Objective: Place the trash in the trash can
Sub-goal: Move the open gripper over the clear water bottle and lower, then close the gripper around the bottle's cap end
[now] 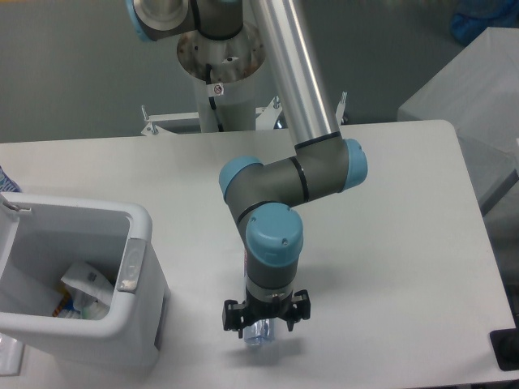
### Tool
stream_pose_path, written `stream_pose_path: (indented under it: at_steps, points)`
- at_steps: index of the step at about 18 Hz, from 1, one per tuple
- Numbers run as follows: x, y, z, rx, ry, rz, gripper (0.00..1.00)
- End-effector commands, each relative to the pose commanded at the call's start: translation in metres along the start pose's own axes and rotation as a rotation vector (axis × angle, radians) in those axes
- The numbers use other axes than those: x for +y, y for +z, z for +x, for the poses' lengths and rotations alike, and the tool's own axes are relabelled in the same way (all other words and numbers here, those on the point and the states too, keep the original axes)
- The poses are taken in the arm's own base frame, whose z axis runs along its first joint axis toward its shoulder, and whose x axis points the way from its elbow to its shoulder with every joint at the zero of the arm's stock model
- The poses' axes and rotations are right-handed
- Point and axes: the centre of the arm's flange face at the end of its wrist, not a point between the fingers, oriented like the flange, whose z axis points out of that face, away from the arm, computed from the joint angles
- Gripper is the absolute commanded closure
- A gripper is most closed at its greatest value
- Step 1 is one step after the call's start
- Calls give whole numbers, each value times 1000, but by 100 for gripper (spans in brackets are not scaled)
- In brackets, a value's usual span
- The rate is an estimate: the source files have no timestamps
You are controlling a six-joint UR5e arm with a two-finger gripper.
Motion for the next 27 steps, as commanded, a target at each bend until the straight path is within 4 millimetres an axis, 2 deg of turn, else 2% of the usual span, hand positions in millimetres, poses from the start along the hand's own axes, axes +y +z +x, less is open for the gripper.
stream_pose_path:
  at_steps: [3,15,20,23,27]
  points:
    - [0,1,2,1,11,-2,3]
    - [-1,34,1,11,23,-36,5]
    - [-1,37,0,10,22,-39,7]
    - [0,37,-1,-7,23,-46,15]
    - [1,38,-1,-6,22,-49,18]
